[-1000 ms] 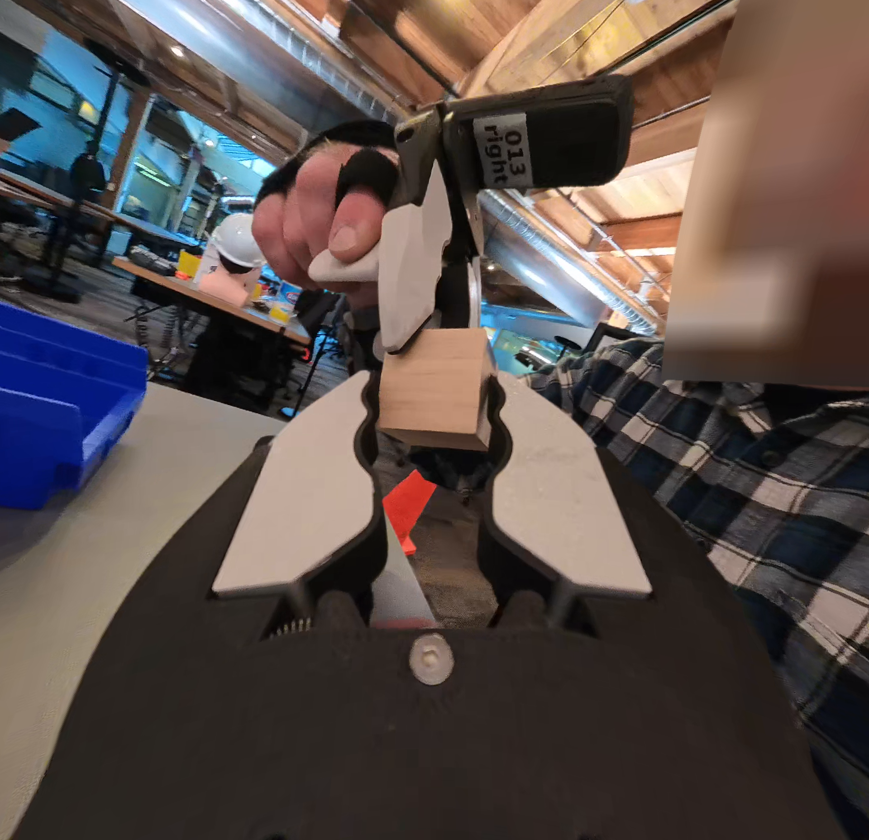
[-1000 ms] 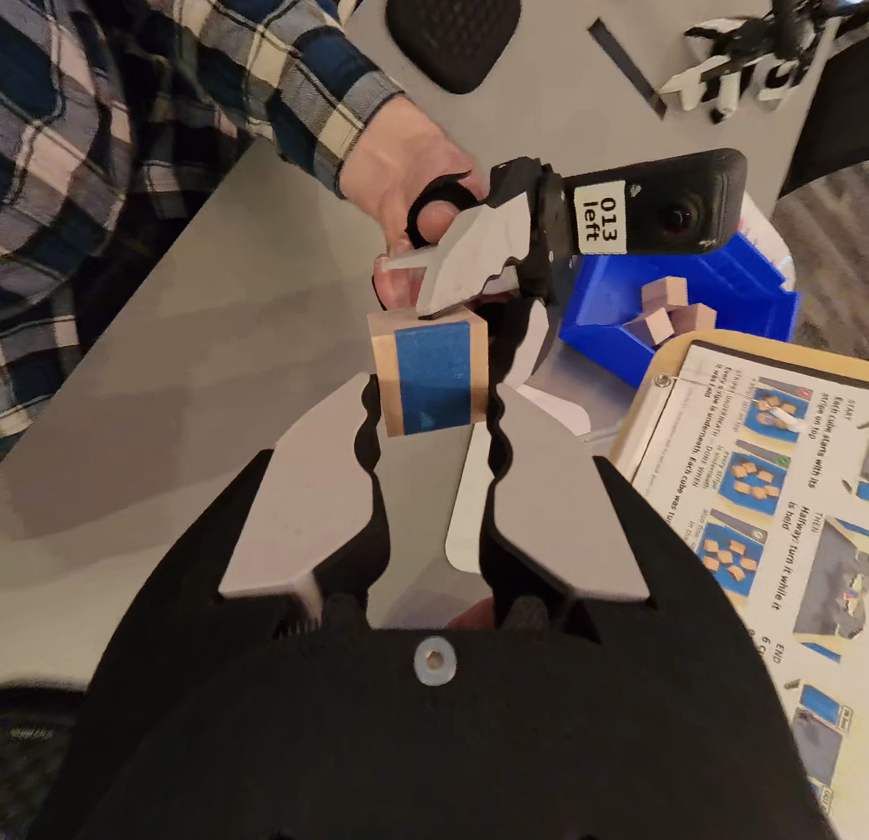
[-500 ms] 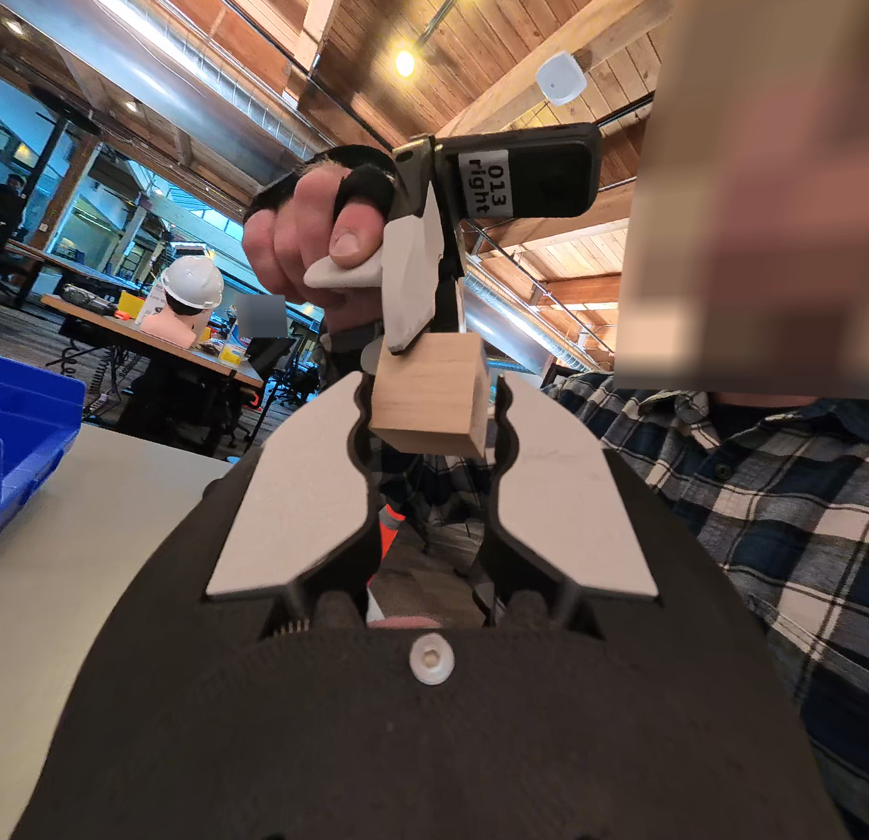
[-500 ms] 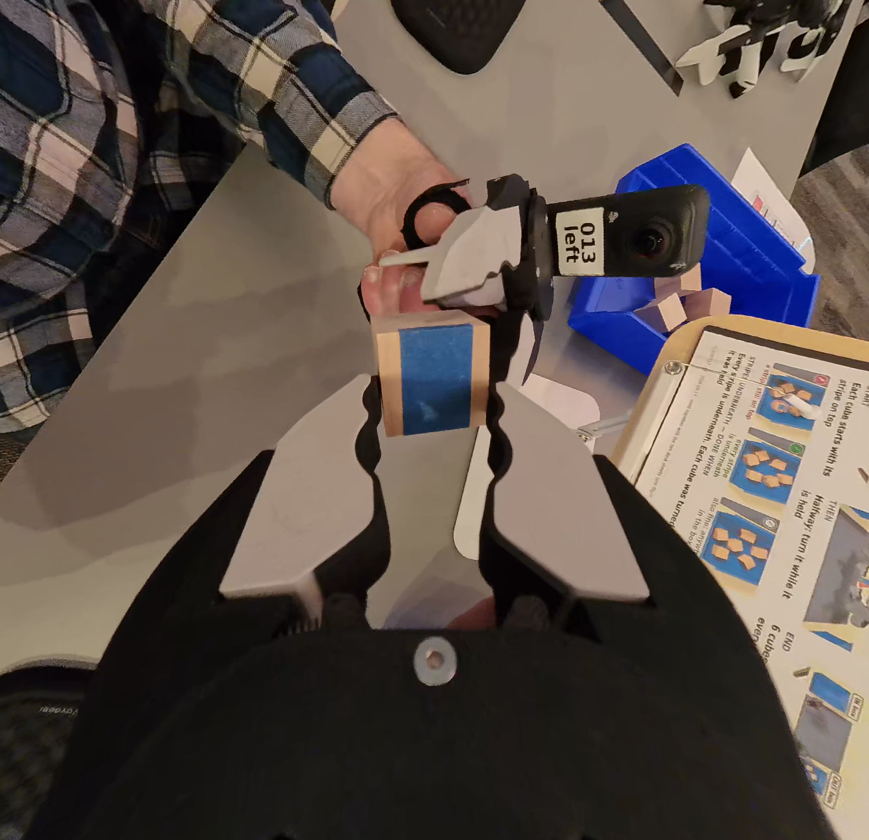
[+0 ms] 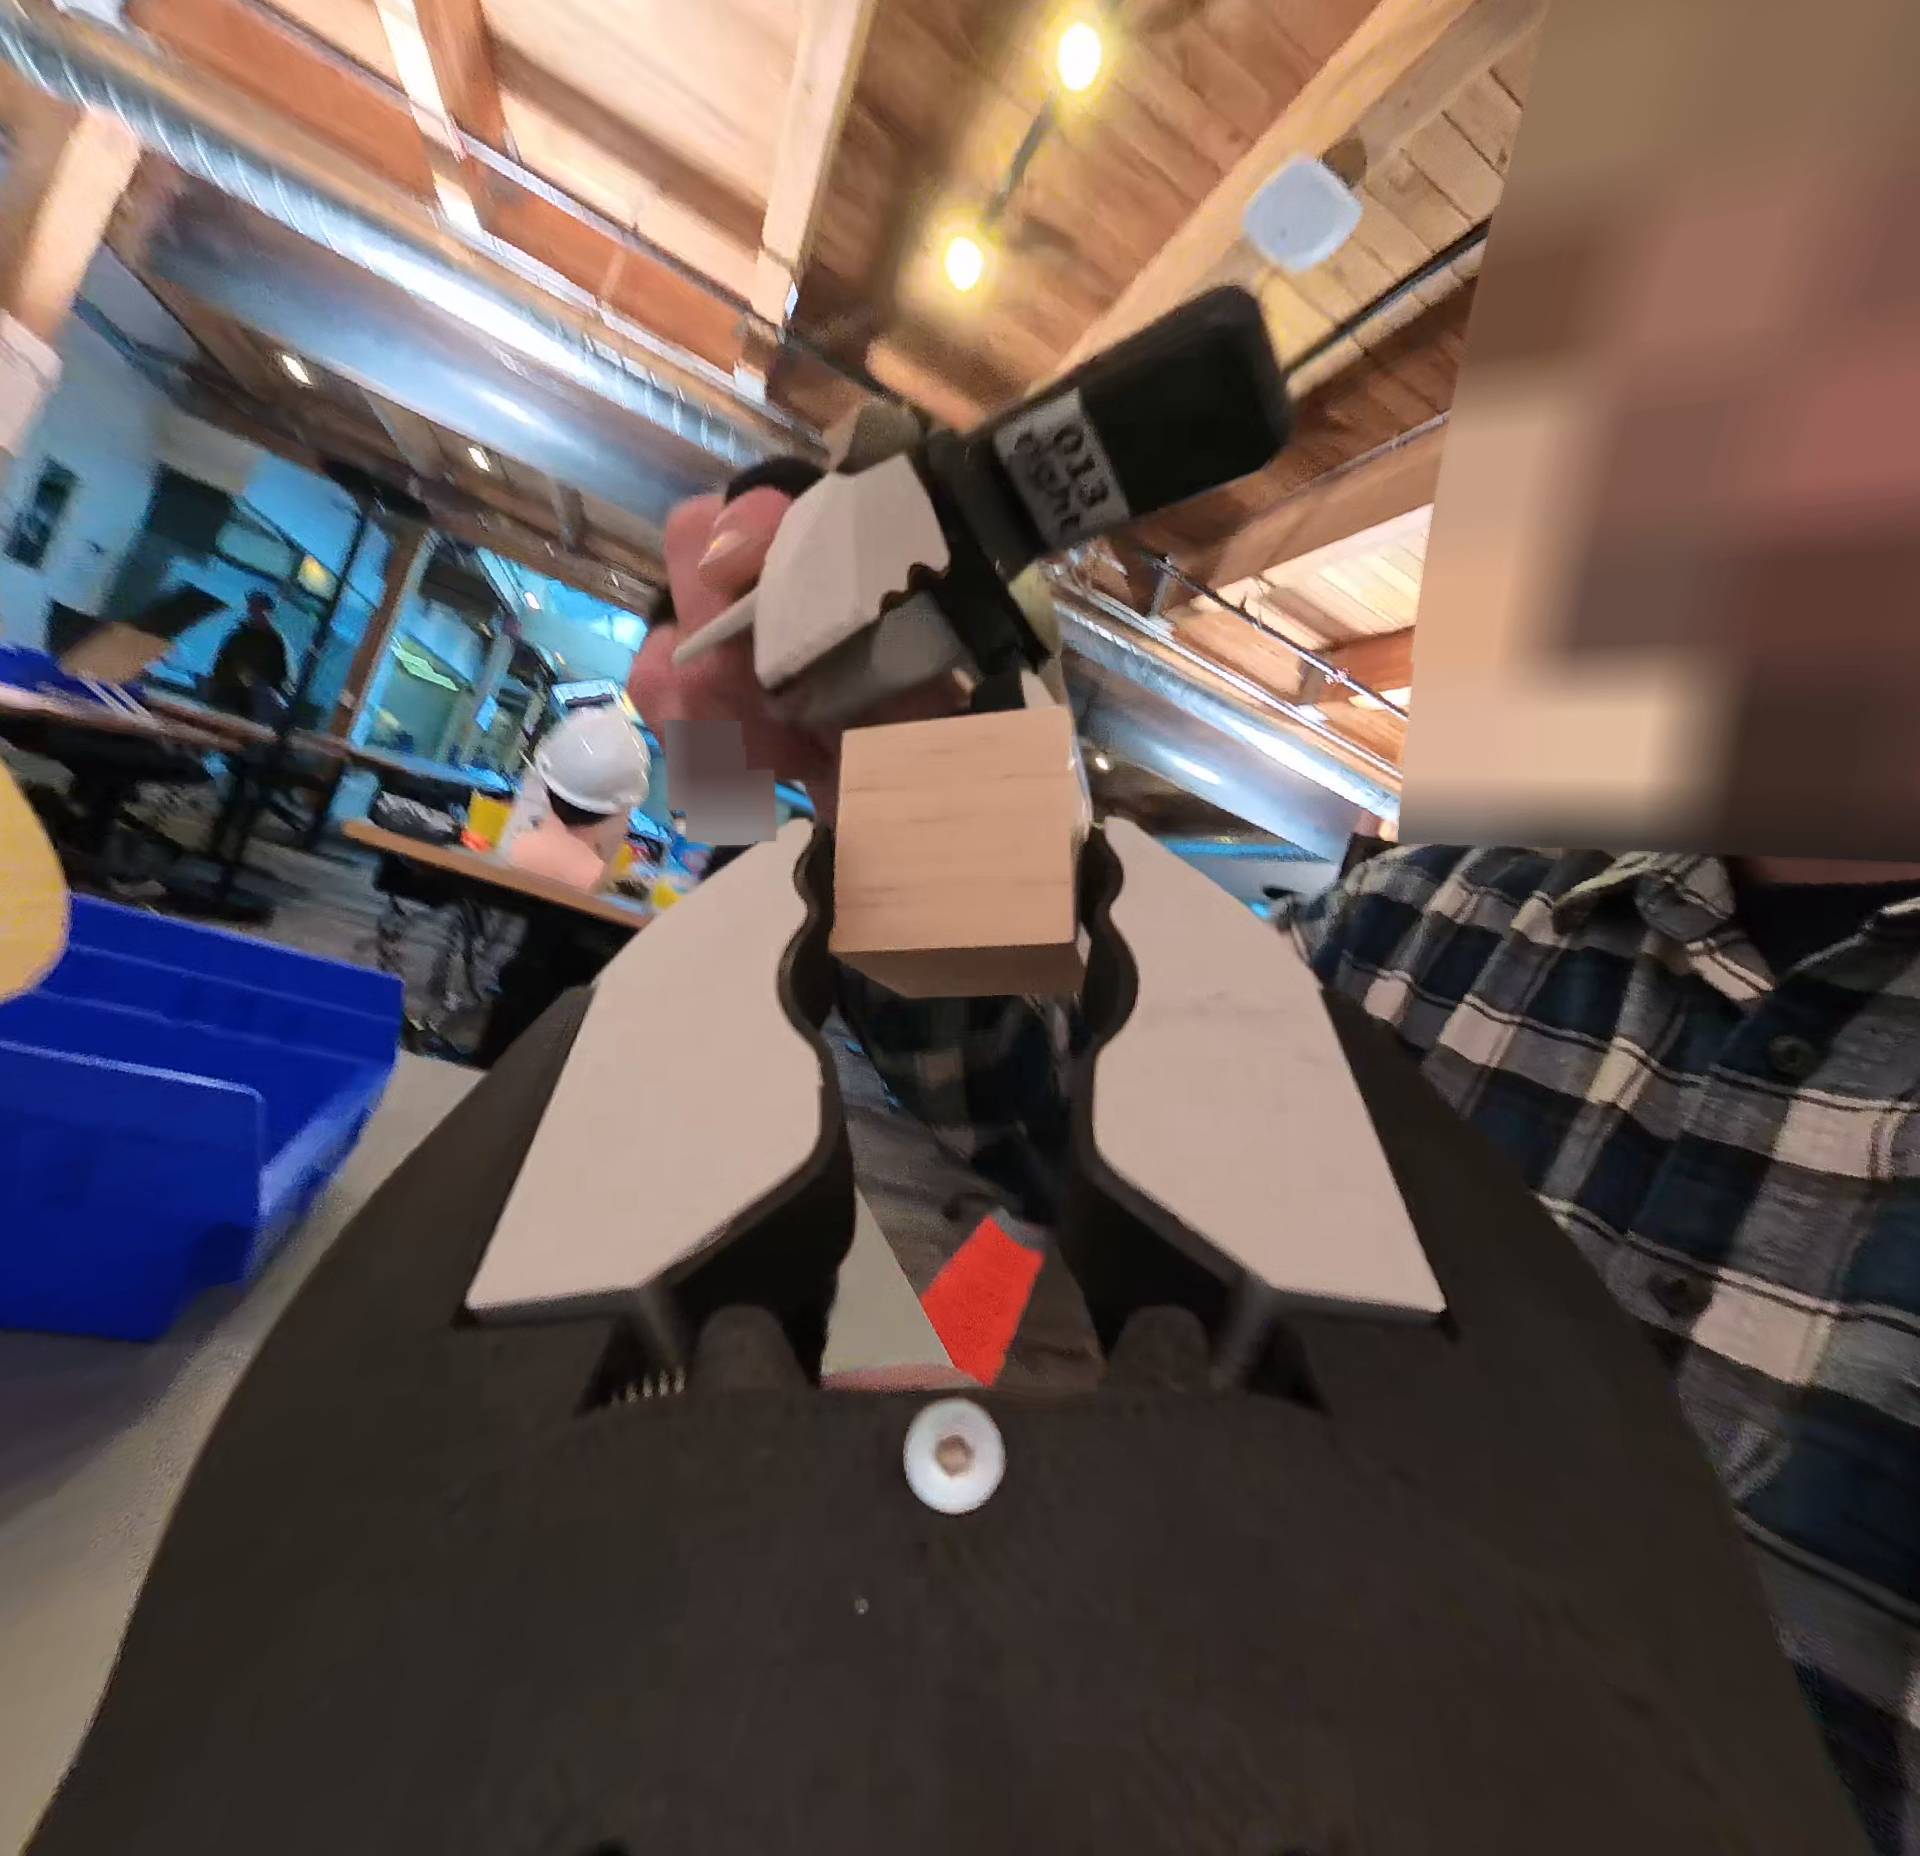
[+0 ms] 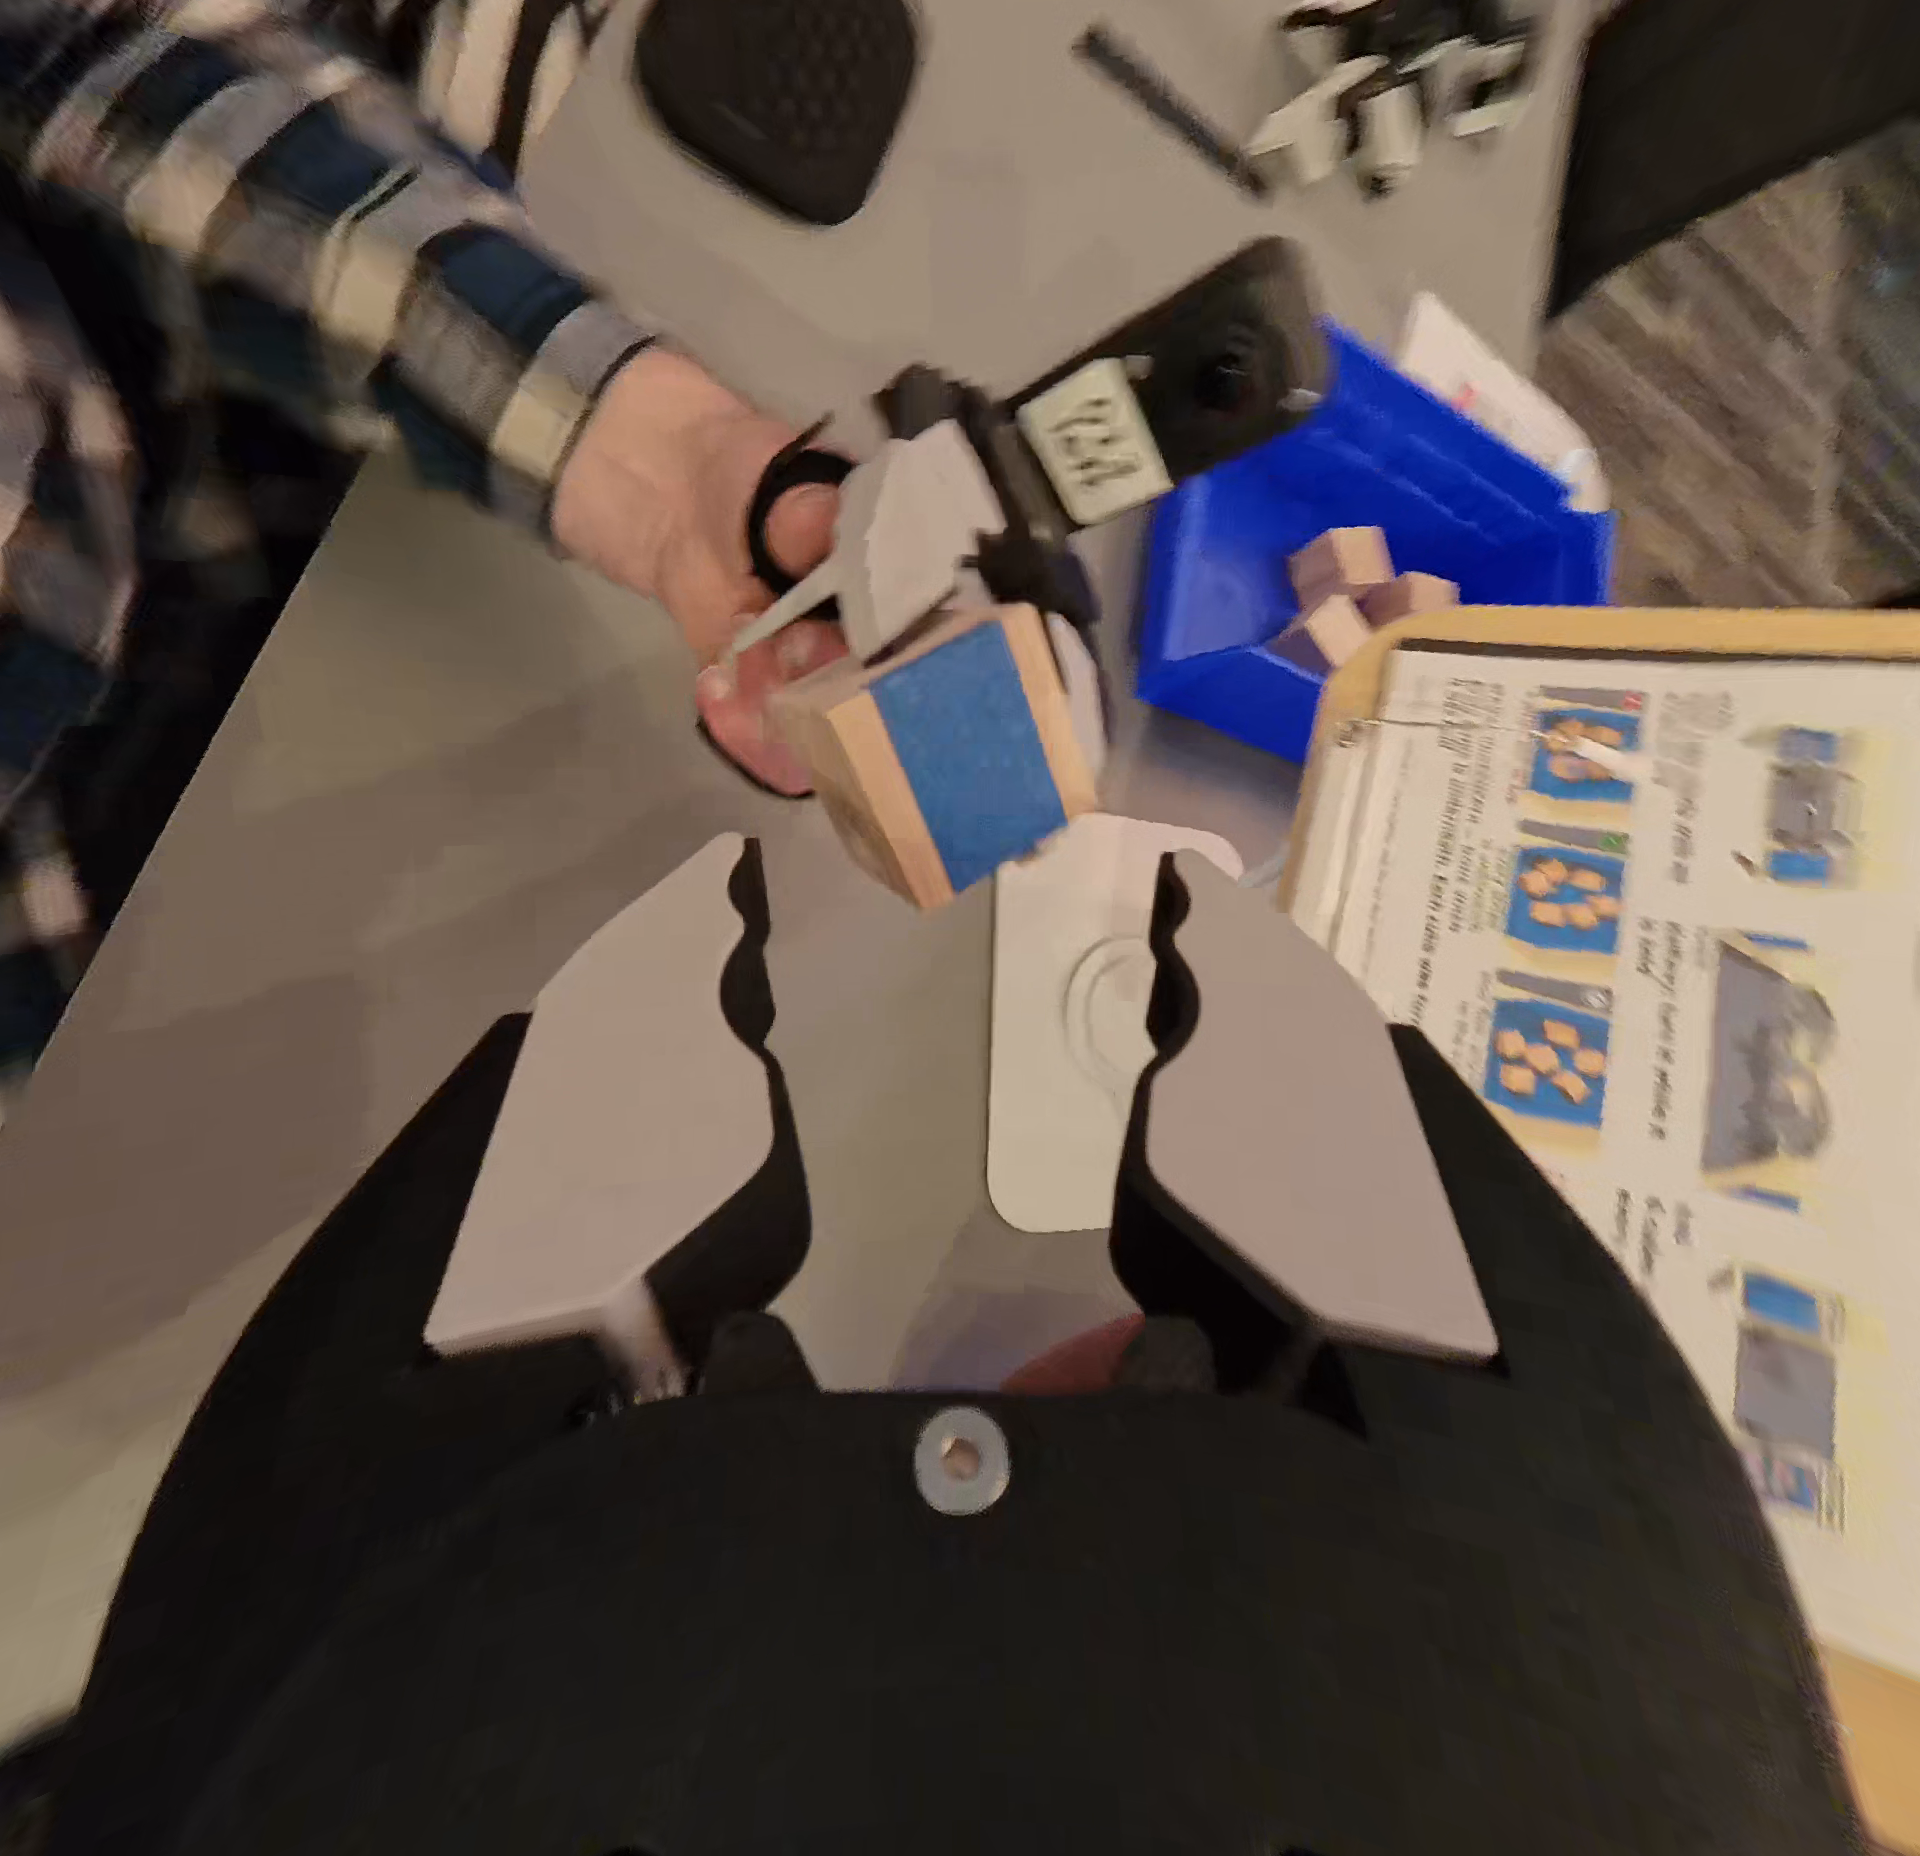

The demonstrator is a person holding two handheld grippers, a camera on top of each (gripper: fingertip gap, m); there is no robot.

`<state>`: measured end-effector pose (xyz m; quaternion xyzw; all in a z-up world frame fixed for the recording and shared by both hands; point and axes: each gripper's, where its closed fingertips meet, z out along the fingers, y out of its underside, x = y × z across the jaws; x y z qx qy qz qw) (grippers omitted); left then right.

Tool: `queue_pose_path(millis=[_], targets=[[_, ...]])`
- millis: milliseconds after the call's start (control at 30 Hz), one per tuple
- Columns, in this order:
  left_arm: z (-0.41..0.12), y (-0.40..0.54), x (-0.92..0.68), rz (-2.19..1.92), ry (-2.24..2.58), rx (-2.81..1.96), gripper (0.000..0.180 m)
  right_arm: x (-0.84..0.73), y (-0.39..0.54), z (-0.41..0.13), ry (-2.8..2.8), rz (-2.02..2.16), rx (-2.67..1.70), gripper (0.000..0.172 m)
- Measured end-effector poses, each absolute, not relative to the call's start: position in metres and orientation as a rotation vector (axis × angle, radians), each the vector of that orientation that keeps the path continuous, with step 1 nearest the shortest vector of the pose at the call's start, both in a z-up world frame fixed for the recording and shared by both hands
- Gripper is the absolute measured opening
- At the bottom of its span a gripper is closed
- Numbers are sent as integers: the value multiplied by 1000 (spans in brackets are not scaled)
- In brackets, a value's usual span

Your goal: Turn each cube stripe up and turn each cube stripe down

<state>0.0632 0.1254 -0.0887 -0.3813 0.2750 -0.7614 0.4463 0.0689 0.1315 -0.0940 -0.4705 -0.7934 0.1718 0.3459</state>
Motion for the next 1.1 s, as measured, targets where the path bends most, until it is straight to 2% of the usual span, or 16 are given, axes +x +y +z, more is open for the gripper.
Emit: queue_pose_path(millis=[100,267,500,600,767,1100], targets=[[-81,140,54,-1742,587,-935,45,70,141,-78,-1817,470,-1275,83],[-67,153,45,-1839,364,-886,46,70,147,-69,-1527,101,-1082,88],[-67,150,66,-1876,299,-899,46,64,141,-66,-1445,-64,-999,73],[-65,147,65,-1782,346,-896,46,72,137,-69,-1484,148,-1175,72],[-64,143,71,-1569,493,-908,46,85,131,-61,-1459,696,-1449,60],[-75,140,92,-1298,669,-967,46,91,137,-76,-1555,875,-1683,41]])
